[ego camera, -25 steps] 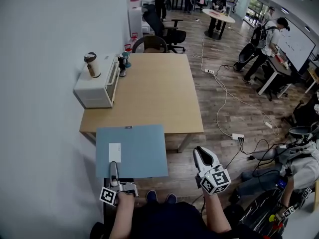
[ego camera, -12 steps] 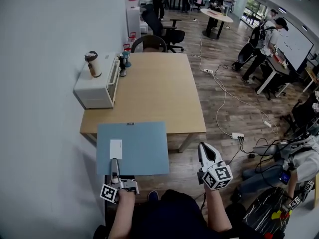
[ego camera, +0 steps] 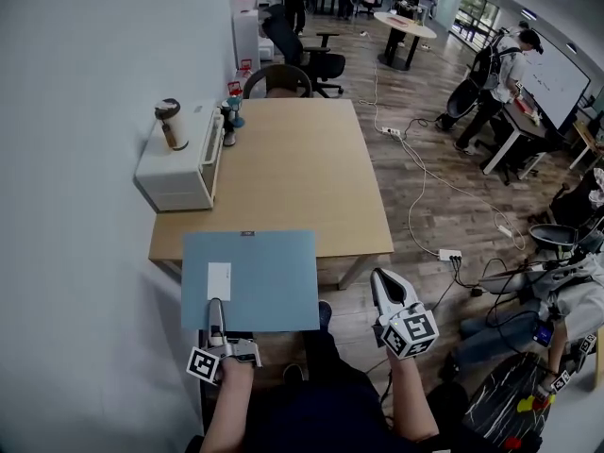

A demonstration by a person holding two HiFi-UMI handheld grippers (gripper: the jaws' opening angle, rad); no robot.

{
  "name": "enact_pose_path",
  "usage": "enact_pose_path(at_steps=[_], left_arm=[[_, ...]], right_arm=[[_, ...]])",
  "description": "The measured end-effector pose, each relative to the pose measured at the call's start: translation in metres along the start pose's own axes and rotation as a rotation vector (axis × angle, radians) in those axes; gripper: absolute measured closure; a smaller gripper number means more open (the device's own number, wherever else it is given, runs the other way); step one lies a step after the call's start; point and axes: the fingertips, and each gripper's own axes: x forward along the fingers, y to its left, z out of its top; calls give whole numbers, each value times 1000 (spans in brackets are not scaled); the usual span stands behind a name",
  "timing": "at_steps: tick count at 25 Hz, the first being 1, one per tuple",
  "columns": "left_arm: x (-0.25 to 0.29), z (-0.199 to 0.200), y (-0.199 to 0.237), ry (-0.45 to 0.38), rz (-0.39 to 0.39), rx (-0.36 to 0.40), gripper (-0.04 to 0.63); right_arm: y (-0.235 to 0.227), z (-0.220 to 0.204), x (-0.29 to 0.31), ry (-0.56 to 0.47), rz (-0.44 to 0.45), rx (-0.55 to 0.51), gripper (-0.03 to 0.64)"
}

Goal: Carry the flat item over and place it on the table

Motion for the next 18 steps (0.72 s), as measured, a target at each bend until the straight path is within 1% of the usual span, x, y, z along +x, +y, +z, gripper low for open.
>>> enact_pose_path(at_steps=[5,9,18], left_arm=[[28,-1,15,-9,2,-4,341],[57,-3,21,0,7,2,341],[126,-17,35,-3,10,-4,341]], right_arm=[[-16,-3,29,-9,-1,-7,617],[-32,-2,59,-4,-5,-7,617],[-71,13,117,-21,1,-31,619]])
